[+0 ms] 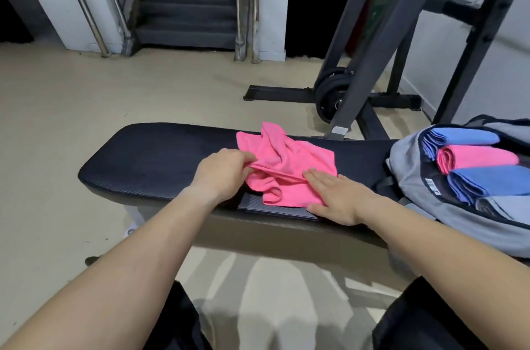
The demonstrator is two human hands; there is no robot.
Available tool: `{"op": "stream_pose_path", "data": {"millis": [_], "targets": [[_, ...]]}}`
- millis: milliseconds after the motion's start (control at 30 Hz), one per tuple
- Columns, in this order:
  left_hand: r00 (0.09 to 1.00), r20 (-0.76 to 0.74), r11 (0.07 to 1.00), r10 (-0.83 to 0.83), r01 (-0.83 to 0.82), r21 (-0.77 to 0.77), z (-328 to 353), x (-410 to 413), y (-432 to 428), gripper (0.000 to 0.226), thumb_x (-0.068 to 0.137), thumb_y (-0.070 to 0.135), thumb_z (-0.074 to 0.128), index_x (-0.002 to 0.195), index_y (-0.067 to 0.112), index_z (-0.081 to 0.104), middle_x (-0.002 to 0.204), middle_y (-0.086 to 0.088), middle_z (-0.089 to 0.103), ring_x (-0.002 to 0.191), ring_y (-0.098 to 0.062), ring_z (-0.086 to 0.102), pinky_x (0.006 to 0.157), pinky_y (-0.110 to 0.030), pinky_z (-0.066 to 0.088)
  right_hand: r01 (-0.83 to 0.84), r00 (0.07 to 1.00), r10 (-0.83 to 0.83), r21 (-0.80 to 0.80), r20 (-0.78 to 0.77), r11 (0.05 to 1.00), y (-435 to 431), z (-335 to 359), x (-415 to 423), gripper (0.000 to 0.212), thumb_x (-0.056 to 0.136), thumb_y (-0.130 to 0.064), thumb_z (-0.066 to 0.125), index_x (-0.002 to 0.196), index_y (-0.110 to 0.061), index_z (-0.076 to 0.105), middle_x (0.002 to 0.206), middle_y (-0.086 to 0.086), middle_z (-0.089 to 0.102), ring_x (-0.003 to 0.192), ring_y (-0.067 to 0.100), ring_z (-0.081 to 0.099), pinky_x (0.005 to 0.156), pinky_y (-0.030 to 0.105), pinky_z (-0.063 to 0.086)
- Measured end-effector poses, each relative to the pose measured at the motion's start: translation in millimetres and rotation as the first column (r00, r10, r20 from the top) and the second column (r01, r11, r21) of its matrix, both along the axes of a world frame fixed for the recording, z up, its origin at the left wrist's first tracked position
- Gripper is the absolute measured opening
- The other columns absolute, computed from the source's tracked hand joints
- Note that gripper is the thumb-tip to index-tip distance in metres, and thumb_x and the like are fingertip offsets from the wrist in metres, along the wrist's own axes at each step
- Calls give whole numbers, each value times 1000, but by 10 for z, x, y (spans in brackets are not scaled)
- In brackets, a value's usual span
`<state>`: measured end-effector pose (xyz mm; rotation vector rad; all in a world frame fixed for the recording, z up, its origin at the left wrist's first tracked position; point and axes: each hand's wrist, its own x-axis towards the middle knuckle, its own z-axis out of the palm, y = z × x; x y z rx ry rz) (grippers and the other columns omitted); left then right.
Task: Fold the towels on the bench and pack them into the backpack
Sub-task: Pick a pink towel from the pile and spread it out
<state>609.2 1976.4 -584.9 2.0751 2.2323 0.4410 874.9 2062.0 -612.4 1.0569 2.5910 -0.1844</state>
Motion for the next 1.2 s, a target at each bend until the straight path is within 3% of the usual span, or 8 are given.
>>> {"op": "stream_pose_path", "data": {"millis": [133,300,500,667,767,833,1067,1200], "targets": [[998,64,998,7,-10,54,9,161,115,18,97,39,56,110,32,46,99,4,71,86,-30,63,70,-41,53,69,956,-61,18,-287,997,31,-67,309,65,96,-46,55,148,-21,25,154,3,37,128,29,51,100,40,44],[993,115,998,8,-15,61,34,219,226,19,97,37,57,94,31,39,86,4,67,71,-27,56,59,-36,42,23,948,14,113,-319,993,53,-131,426,21,98,-35,55,113,-20,56,143,0,45,115,29,53,94,43,48],[985,103,981,141,-153,116,47,72,277,9,95,33,58,104,34,58,103,3,71,92,-32,63,70,-37,50,190,970,-142,253,-198,949,176,-14,628,26,100,-41,46,110,-22,61,126,-1,52,110,27,52,84,40,50],[942,296,975,159,-197,105,69,-66,289,11,93,30,63,98,36,70,74,15,65,79,-16,63,68,-29,44,260,957,-239,125,-165,957,196,196,662,30,89,-54,48,89,-31,68,112,-8,61,105,22,58,82,37,51],[933,353,989,74,-115,95,101,53,293,8,92,32,65,92,35,73,72,19,67,74,-2,61,69,-28,46,253,932,-195,161,-306,954,120,260,451,28,90,-50,49,97,-31,69,107,-7,62,106,22,58,84,38,51],[933,356,992,50,-88,89,118,153,302,11,93,36,63,91,35,73,78,16,71,81,-8,65,75,-33,52,236,893,-171,109,-417,966,52,246,254,29,91,-48,53,111,-31,65,112,-8,60,109,20,58,87,40,51],[960,24,956,279,-275,-103,172,114,234,19,93,35,56,106,40,68,107,6,69,99,-26,63,73,-36,50,226,917,-202,31,-344,974,108,103,-91,14,92,-31,60,104,-29,69,114,-2,56,110,23,56,88,41,51],[986,19,962,166,-158,-221,206,159,215,48,79,45,69,126,39,59,128,3,49,122,-23,47,93,-45,50,213,877,-175,37,-447,976,122,131,-200,12,94,-24,53,91,-28,64,105,-3,61,104,23,57,83,41,51]]}}
